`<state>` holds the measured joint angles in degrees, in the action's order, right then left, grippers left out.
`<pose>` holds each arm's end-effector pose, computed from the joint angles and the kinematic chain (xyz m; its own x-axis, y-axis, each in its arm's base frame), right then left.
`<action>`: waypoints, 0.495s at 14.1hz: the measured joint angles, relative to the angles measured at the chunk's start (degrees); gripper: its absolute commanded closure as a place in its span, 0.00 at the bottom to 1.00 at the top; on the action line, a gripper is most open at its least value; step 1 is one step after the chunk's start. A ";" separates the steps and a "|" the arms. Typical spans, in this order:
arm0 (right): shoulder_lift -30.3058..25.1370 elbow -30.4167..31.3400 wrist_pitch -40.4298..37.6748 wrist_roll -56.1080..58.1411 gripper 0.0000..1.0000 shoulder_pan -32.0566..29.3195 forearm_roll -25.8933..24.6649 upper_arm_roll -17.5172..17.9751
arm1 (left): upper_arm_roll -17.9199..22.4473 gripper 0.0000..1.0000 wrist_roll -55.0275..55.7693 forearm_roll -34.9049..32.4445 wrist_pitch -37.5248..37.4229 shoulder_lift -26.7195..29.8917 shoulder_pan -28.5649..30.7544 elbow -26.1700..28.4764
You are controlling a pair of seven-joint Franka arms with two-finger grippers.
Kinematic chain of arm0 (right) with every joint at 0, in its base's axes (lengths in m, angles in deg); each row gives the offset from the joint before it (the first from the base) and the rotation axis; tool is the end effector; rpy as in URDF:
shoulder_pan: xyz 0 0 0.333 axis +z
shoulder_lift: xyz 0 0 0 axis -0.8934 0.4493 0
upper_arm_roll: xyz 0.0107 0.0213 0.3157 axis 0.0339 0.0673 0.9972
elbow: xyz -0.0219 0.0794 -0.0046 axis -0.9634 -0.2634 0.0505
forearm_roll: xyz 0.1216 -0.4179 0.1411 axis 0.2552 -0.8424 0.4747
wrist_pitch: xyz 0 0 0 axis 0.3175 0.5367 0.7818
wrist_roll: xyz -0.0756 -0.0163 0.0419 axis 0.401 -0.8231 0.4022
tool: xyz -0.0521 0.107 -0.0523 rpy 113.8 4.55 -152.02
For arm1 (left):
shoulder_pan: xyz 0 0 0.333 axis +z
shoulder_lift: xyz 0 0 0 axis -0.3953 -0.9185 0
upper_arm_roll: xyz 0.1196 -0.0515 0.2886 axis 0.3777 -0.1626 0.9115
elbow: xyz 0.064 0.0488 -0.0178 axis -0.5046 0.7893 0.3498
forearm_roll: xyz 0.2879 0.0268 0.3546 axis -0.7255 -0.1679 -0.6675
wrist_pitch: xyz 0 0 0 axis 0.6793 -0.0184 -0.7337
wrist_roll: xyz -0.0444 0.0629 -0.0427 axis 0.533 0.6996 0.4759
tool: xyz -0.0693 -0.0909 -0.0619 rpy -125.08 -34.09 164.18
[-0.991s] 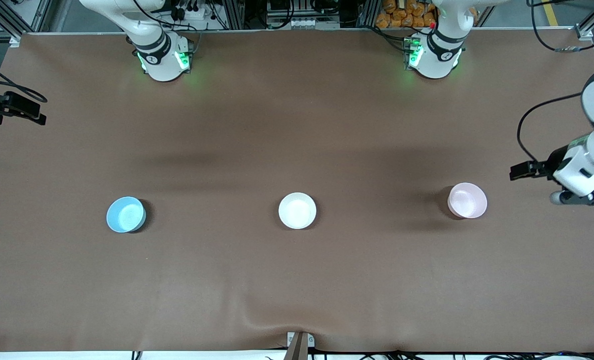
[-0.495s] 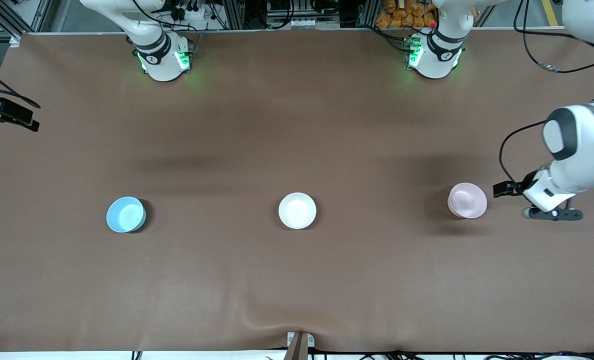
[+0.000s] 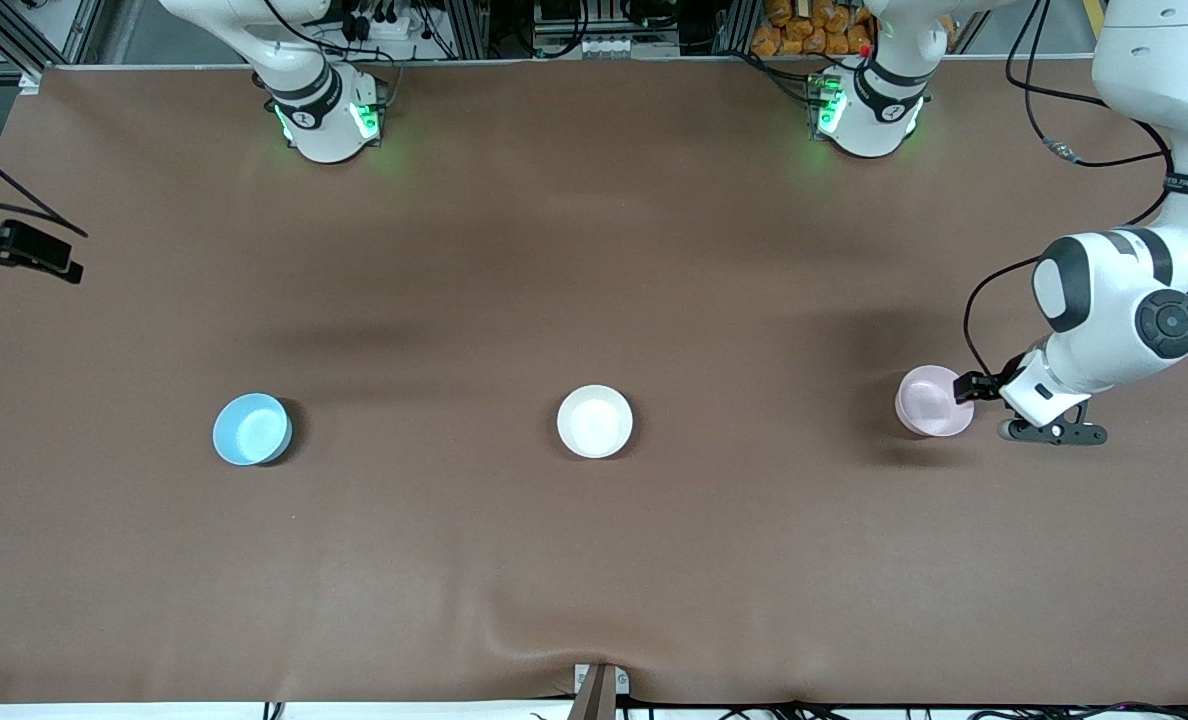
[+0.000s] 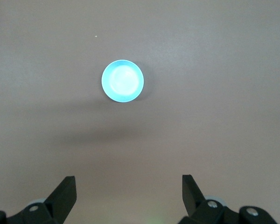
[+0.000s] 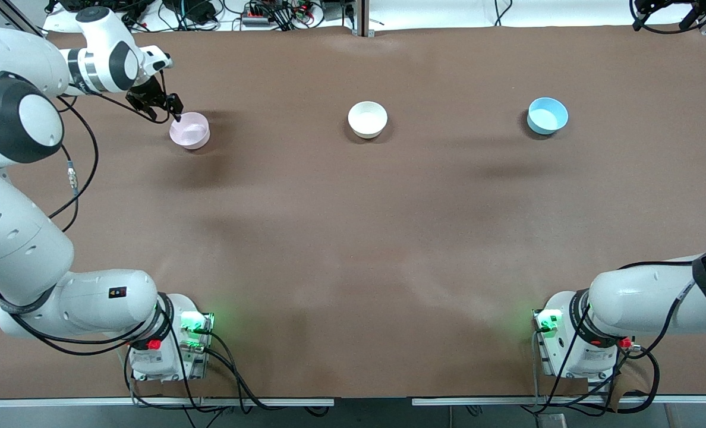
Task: Stack pink and blue bowls on white bowl
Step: 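Grasp the pink bowl with the left gripper while the right gripper reaches the blue bowl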
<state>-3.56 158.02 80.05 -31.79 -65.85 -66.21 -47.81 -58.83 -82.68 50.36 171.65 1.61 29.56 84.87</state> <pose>0.6123 -0.0895 0.5633 0.9948 -0.0649 -0.0785 -0.0651 -0.9979 -0.0003 0.6373 0.0645 0.1766 0.9954 -0.0896 -0.0348 -0.0900 -0.9959 -0.0109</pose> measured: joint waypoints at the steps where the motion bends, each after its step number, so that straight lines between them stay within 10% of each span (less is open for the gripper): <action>1: 0.09 1.16 0.91 0.45 0.00 -0.63 0.00 -0.03 | 0.00 0.40 -0.12 0.00 0.77 -0.46 0.03 0.11; 7: 0.85 12.47 13.15 7.58 0.00 -5.99 0.00 -0.30 | 0.06 0.74 -3.01 0.00 2.88 -2.91 0.84 0.36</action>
<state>-2.72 170.49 93.20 -24.20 -71.84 -66.21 -48.11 -58.77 -85.69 50.36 174.53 -1.30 30.40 85.23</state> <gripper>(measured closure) 0.000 0.502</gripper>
